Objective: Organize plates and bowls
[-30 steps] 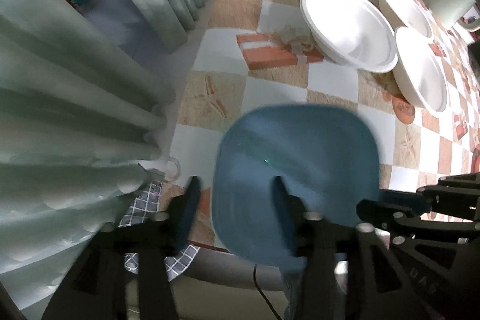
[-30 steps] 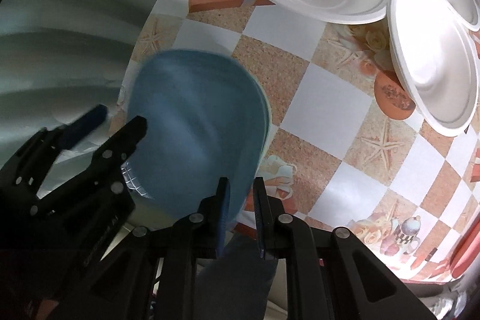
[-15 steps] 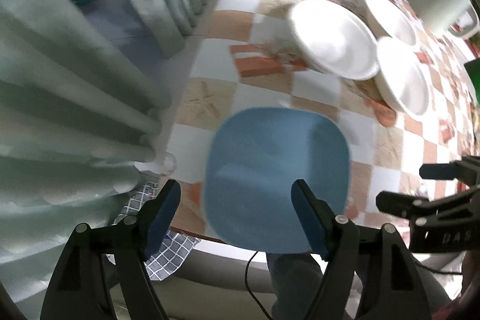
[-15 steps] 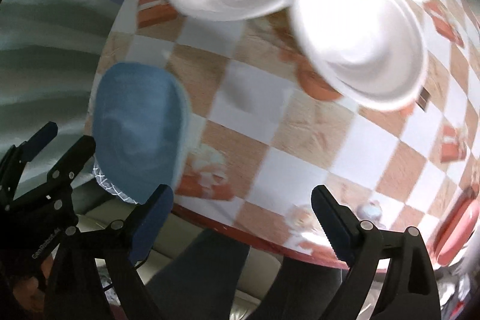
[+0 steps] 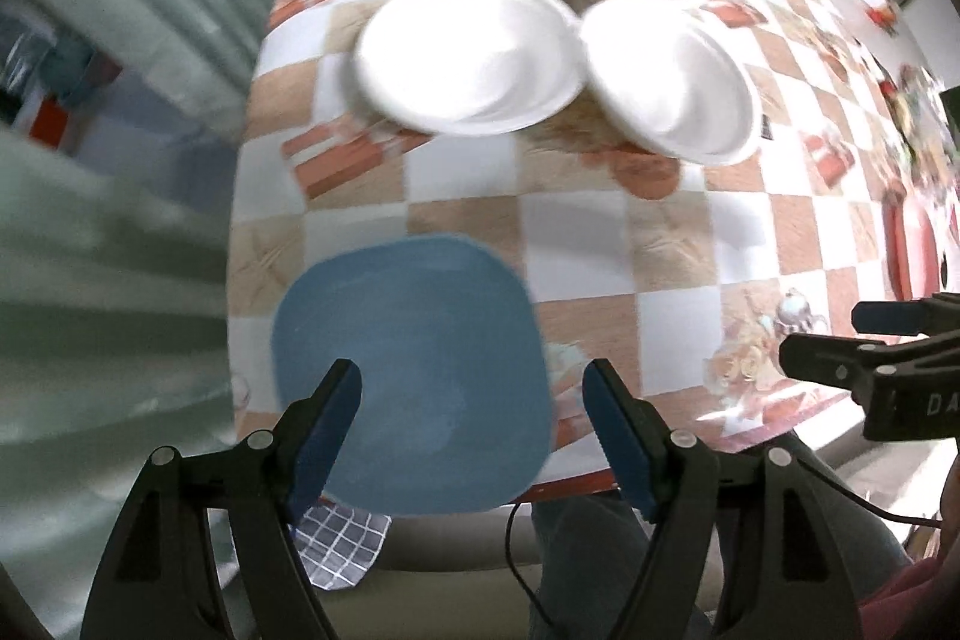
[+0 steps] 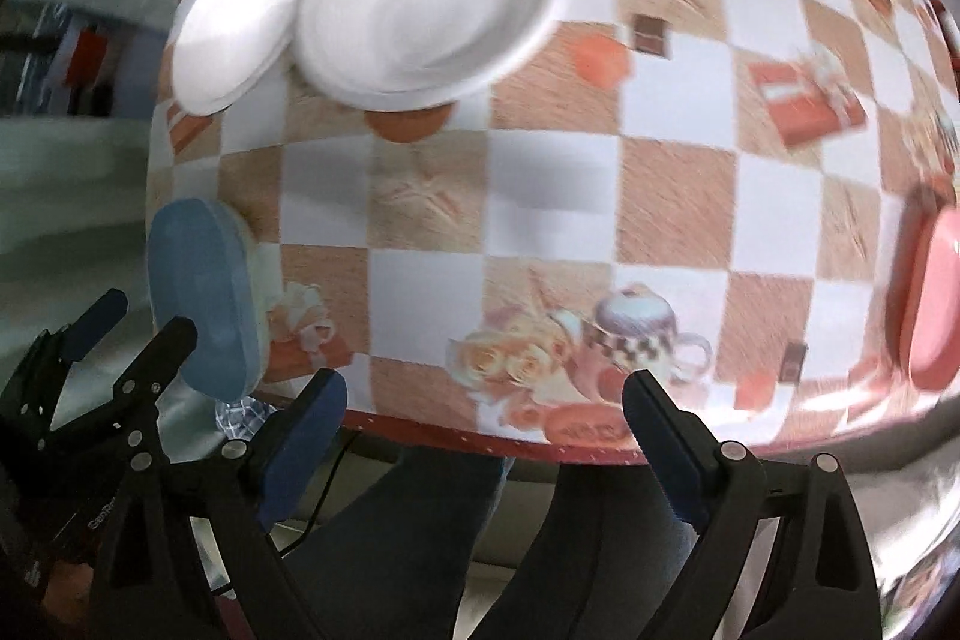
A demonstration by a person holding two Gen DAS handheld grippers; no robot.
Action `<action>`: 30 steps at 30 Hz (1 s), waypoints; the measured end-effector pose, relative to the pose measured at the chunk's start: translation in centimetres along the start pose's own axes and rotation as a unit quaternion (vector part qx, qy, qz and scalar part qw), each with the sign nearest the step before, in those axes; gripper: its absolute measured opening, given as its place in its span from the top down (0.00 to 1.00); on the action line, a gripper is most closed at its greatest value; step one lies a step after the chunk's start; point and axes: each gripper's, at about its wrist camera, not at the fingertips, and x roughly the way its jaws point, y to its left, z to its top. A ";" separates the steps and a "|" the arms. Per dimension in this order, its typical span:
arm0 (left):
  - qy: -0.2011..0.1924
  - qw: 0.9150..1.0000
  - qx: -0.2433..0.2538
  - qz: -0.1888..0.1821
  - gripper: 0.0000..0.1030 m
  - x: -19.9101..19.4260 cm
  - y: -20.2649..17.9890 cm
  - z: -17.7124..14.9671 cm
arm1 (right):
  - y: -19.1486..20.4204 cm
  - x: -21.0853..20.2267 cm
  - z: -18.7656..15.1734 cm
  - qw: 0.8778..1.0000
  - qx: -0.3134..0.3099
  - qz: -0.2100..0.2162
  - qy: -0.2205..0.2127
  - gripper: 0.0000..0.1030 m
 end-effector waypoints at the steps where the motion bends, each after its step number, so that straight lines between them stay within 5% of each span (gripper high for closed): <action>1: -0.001 1.000 0.010 -0.001 0.23 -0.1 -0.6 0.2 | -0.7 -0.2 -0.2 1.000 0.011 0.003 0.000 0.09; 14: 0.016 0.993 0.114 -0.010 0.23 -0.2 -9.6 3.8 | -11.1 -1.0 -2.9 0.992 0.120 0.021 -0.026 0.09; 30: 0.061 0.975 0.210 -0.037 0.23 1.2 -30.6 6.6 | -32.8 -3.3 -6.1 0.973 0.229 -0.004 -0.034 0.09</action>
